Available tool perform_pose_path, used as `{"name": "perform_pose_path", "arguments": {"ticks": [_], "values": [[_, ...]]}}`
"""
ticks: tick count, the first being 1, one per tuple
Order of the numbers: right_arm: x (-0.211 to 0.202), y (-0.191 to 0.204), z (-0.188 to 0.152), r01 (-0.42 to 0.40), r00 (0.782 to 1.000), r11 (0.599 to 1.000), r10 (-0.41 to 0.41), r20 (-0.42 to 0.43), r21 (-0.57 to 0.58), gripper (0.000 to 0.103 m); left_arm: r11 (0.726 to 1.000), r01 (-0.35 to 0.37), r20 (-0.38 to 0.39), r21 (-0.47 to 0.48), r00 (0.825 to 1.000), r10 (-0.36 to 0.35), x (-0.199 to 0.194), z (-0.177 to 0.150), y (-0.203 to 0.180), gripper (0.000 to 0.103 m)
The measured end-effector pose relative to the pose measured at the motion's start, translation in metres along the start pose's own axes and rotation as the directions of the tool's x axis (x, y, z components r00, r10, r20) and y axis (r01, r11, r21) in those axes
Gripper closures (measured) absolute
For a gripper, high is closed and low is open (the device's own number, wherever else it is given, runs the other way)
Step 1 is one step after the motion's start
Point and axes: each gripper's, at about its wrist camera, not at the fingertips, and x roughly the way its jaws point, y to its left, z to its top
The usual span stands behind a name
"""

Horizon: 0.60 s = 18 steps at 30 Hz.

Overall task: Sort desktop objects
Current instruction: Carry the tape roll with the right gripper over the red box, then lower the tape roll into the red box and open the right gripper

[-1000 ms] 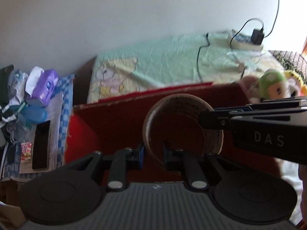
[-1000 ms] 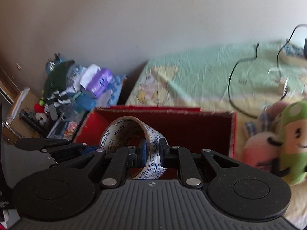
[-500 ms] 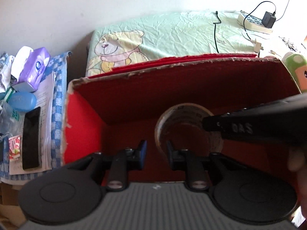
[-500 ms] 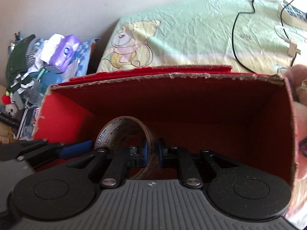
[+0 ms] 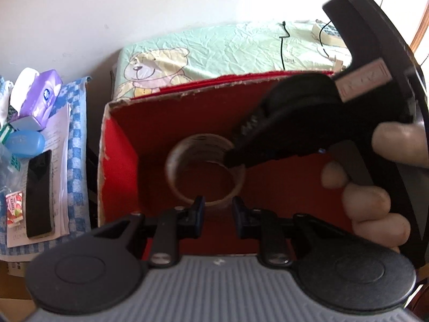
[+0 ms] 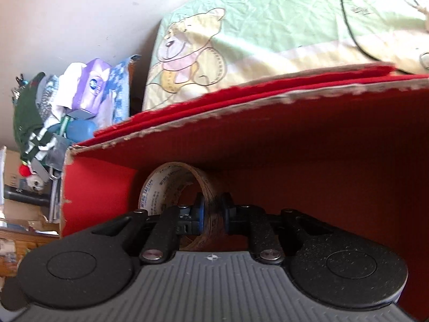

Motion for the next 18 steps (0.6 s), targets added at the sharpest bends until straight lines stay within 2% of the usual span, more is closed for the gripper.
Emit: {"name": "perform_pose_path", "arguments": {"ticks": [7, 10, 14, 18], "values": [[0.012, 0.006, 0.003, -0.108, 0.994, 0.994, 0.108, -0.008, 0.019, 0.085, 1.000, -0.017, -0.008, -0.004, 1.000, 0.017, 0.011, 0.002, -0.002, 0.080], [0.013, 0.003, 0.003, -0.159, 0.987, 0.987, 0.159, -0.005, 0.025, 0.083, 0.999, -0.049, -0.006, -0.004, 0.999, 0.049, 0.015, 0.005, -0.004, 0.080], [0.009, 0.006, 0.004, -0.180, 0.984, 0.984, 0.180, 0.002, 0.007, 0.081, 0.997, -0.072, -0.004, -0.017, 0.997, 0.072, 0.018, 0.007, -0.005, 0.080], [0.001, 0.009, 0.005, -0.183, 0.982, 0.983, 0.184, 0.048, -0.035, 0.078, 0.995, -0.096, -0.007, -0.026, 0.995, 0.096, 0.021, 0.008, -0.006, 0.080]]}}
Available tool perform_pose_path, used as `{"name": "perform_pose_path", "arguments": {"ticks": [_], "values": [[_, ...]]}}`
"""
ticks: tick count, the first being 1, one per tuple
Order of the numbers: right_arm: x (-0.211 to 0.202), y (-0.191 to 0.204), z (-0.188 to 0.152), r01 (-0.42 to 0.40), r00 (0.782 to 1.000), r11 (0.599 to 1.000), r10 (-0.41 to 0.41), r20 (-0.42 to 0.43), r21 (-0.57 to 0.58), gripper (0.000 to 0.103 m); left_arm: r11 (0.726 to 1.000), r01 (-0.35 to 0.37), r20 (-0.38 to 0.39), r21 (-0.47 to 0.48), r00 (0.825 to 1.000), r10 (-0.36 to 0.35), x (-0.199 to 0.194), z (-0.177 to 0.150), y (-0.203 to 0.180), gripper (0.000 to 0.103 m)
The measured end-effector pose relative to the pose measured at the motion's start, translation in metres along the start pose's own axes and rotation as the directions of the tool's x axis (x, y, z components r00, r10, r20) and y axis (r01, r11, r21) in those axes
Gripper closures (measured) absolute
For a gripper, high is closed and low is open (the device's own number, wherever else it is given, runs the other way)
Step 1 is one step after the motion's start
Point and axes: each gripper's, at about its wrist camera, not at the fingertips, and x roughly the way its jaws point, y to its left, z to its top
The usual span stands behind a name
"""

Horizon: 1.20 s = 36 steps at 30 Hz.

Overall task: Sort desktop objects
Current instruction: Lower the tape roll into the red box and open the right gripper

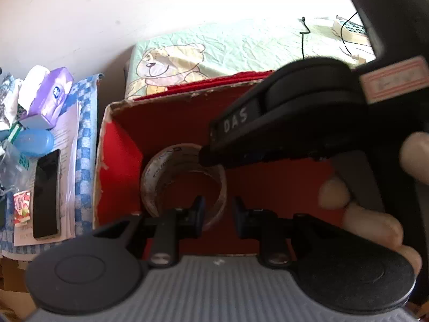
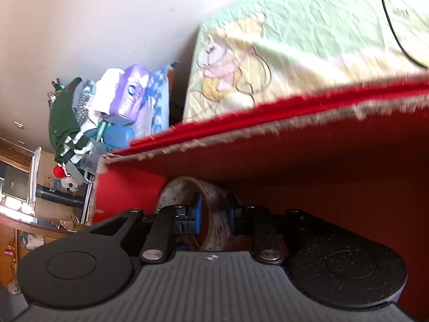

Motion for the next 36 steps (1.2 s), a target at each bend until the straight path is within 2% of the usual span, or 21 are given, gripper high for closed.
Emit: {"name": "perform_pose_path", "arguments": {"ticks": [4, 6, 15, 19, 24, 28, 36], "values": [[-0.003, -0.003, 0.003, 0.008, 1.000, 1.000, -0.008, 0.023, 0.005, 0.076, 0.999, -0.018, 0.000, -0.039, 1.000, 0.018, 0.002, 0.002, 0.002, 0.079], [-0.004, -0.004, 0.004, 0.016, 0.999, 1.000, -0.017, 0.034, 0.013, 0.076, 0.998, -0.029, 0.002, -0.057, 1.000, 0.030, 0.003, 0.002, 0.003, 0.075], [-0.011, 0.003, 0.007, 0.078, 0.994, 0.997, -0.077, 0.075, -0.013, 0.076, 0.996, -0.068, 0.029, -0.052, 0.997, 0.069, 0.003, 0.002, 0.000, 0.068], [-0.029, 0.013, 0.005, 0.163, 0.983, 0.983, -0.155, 0.096, -0.080, 0.075, 0.995, -0.079, 0.043, -0.065, 0.996, 0.082, 0.001, 0.002, 0.002, 0.064], [-0.063, 0.002, -0.006, 0.178, 0.979, 0.982, -0.170, 0.109, -0.062, 0.075, 0.993, -0.094, 0.065, -0.065, 0.993, 0.098, -0.001, 0.001, 0.001, 0.063], [-0.078, -0.003, -0.022, 0.240, 0.961, 0.965, -0.222, 0.164, -0.103, 0.071, 0.993, -0.094, 0.066, -0.064, 0.993, 0.098, -0.002, 0.001, 0.001, 0.063], [-0.085, -0.019, -0.019, 0.176, 0.971, 0.983, -0.163, 0.176, -0.060, 0.070, 0.991, -0.114, 0.058, -0.064, 0.991, 0.118, -0.008, -0.002, -0.004, 0.063]]}}
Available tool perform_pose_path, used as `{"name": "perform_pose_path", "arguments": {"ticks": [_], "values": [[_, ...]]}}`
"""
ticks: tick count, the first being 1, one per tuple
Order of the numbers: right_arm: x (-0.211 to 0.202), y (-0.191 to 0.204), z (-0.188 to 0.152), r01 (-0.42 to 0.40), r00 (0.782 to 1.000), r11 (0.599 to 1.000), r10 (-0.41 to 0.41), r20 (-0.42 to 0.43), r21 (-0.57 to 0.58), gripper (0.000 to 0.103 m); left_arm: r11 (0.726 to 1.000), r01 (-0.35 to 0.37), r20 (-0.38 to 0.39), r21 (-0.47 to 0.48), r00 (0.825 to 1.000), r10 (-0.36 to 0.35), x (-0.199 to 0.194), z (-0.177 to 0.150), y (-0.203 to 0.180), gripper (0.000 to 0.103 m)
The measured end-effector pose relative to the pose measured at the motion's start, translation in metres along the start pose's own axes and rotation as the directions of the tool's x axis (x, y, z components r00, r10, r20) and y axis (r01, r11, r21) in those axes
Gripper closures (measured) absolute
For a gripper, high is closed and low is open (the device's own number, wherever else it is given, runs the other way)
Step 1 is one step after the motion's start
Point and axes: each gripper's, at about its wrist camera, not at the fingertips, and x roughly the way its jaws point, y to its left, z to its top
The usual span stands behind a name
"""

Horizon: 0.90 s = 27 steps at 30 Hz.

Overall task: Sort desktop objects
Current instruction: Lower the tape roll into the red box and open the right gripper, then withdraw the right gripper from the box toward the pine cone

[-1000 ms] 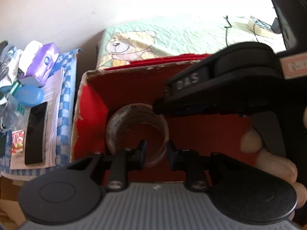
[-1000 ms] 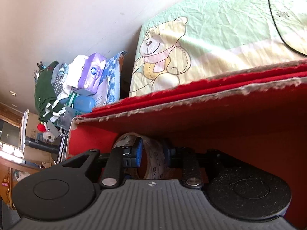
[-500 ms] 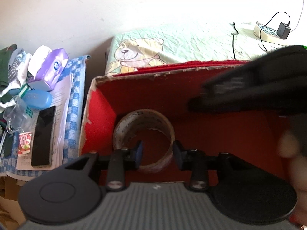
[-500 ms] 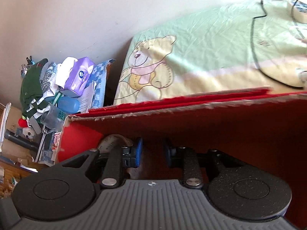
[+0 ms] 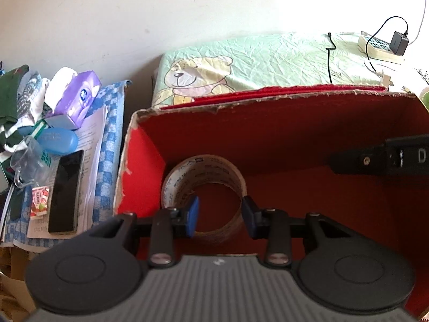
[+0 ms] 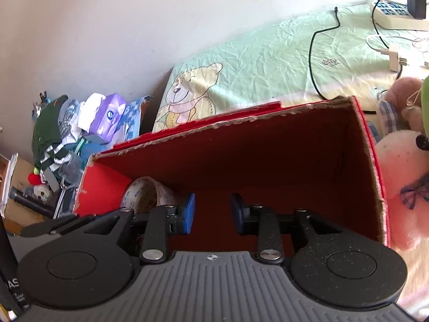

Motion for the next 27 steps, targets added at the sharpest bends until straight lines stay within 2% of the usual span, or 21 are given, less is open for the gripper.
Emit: {"name": "perform_pose_path", "arguments": {"ticks": [9, 13, 17, 20, 24, 27], "values": [[-0.002, 0.005, -0.004, 0.002, 1.000, 0.997, -0.001, 0.009, -0.081, 0.070, 0.999, -0.029, 0.006, 0.013, 1.000, 0.029, -0.001, -0.002, -0.006, 0.063], [-0.008, 0.011, -0.007, 0.014, 0.999, 0.992, -0.007, 0.054, -0.124, 0.070, 0.999, -0.041, 0.005, 0.018, 0.999, 0.041, 0.000, -0.001, -0.006, 0.063], [-0.011, 0.009, -0.008, 0.016, 0.997, 0.994, -0.007, 0.075, -0.113, 0.070, 0.998, -0.064, 0.001, 0.000, 0.998, 0.064, -0.001, -0.001, -0.005, 0.060], [-0.016, 0.011, -0.010, 0.040, 0.994, 0.992, -0.028, 0.103, -0.120, 0.070, 0.996, -0.082, 0.010, -0.018, 0.997, 0.082, -0.009, -0.003, -0.005, 0.060], [-0.027, 0.019, -0.017, 0.097, 0.986, 0.978, -0.069, 0.150, -0.184, 0.069, 0.993, -0.116, 0.038, -0.025, 0.992, 0.117, -0.028, -0.008, -0.010, 0.059], [-0.037, 0.020, -0.021, 0.091, 0.984, 0.975, -0.056, 0.168, -0.204, 0.069, 0.990, -0.131, 0.046, -0.050, 0.990, 0.133, -0.040, -0.010, -0.011, 0.059]]}}
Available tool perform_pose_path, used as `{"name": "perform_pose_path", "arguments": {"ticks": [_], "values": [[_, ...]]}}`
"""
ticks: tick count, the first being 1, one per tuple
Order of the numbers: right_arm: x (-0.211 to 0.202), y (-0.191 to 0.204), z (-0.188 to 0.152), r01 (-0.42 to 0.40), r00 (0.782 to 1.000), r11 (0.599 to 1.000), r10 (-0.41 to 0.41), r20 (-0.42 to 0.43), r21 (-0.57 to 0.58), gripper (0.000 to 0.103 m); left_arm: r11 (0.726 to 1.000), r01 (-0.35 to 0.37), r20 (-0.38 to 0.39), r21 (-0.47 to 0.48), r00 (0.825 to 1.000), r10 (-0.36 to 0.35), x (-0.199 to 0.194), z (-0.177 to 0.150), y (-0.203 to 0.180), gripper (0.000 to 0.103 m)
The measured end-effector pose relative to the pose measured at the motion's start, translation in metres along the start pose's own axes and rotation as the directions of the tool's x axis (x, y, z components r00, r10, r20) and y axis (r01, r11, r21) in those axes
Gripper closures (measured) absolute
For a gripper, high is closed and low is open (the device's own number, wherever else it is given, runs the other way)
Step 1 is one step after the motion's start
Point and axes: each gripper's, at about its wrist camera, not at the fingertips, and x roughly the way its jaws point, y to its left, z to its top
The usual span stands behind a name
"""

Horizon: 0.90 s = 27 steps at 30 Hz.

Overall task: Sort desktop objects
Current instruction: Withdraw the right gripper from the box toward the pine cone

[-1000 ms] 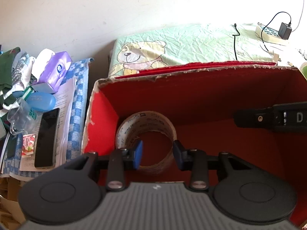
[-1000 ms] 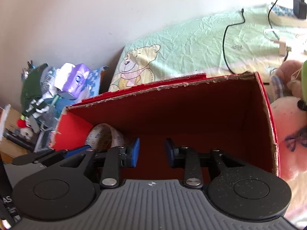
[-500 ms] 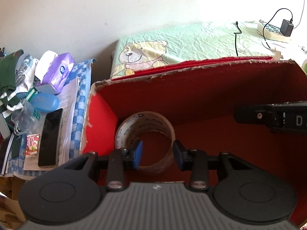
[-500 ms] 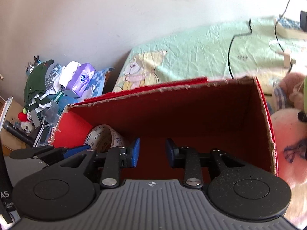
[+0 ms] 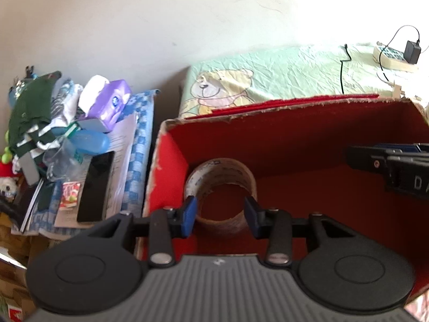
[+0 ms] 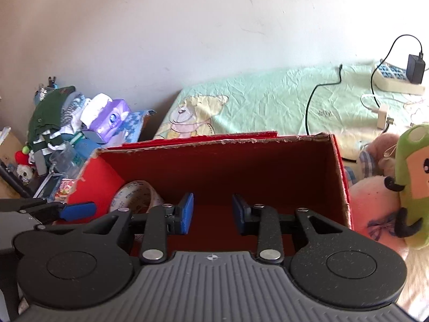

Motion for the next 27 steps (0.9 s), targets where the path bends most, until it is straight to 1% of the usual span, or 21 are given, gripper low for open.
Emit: {"name": "perform_pose_path", "arguments": {"ticks": [4, 5, 8, 11, 15, 17, 18, 20, 22, 27], "values": [[-0.013, -0.001, -0.002, -0.022, 1.000, 1.000, 0.022, 0.009, 0.011, 0.068, 0.999, 0.002, -0.011, -0.049, 1.000, -0.003, -0.013, -0.003, 0.002, 0.059], [-0.016, -0.001, -0.003, -0.021, 1.000, 1.000, 0.021, 0.012, 0.016, 0.068, 0.998, -0.001, -0.013, -0.058, 1.000, 0.001, -0.016, -0.004, 0.002, 0.059], [-0.029, 0.000, -0.005, -0.049, 0.999, 0.999, 0.049, 0.020, 0.010, 0.068, 0.996, -0.020, -0.010, -0.085, 1.000, 0.019, -0.028, -0.009, 0.000, 0.059], [-0.044, -0.002, -0.007, -0.069, 0.997, 0.998, 0.069, 0.035, -0.008, 0.066, 0.993, -0.037, -0.005, -0.111, 0.999, 0.036, -0.040, -0.013, -0.003, 0.053], [-0.063, -0.008, -0.012, -0.101, 0.994, 0.995, 0.101, 0.051, -0.021, 0.061, 0.988, -0.057, -0.003, -0.142, 0.998, 0.057, -0.054, -0.019, -0.009, 0.052], [-0.072, -0.010, -0.014, -0.118, 0.991, 0.992, 0.119, 0.059, -0.034, 0.061, 0.986, -0.068, -0.002, -0.152, 0.998, 0.069, -0.062, -0.023, -0.014, 0.051], [-0.077, -0.012, -0.015, -0.123, 0.990, 0.992, 0.125, 0.064, -0.040, 0.060, 0.985, -0.074, -0.002, -0.155, 0.997, 0.074, -0.065, -0.025, -0.016, 0.050], [-0.085, -0.015, -0.018, -0.136, 0.988, 0.989, 0.139, 0.073, -0.050, 0.058, 0.983, -0.086, -0.003, -0.163, 0.996, 0.086, -0.072, -0.030, -0.023, 0.044], [-0.092, -0.019, -0.020, -0.152, 0.985, 0.987, 0.156, 0.079, -0.056, 0.057, 0.981, -0.096, 0.000, -0.171, 0.995, 0.097, -0.079, -0.034, -0.029, 0.041], [-0.109, -0.032, -0.027, -0.183, 0.979, 0.981, 0.188, 0.082, -0.062, 0.057, 0.976, -0.120, 0.001, -0.184, 0.992, 0.123, -0.094, -0.046, -0.047, 0.038]]}}
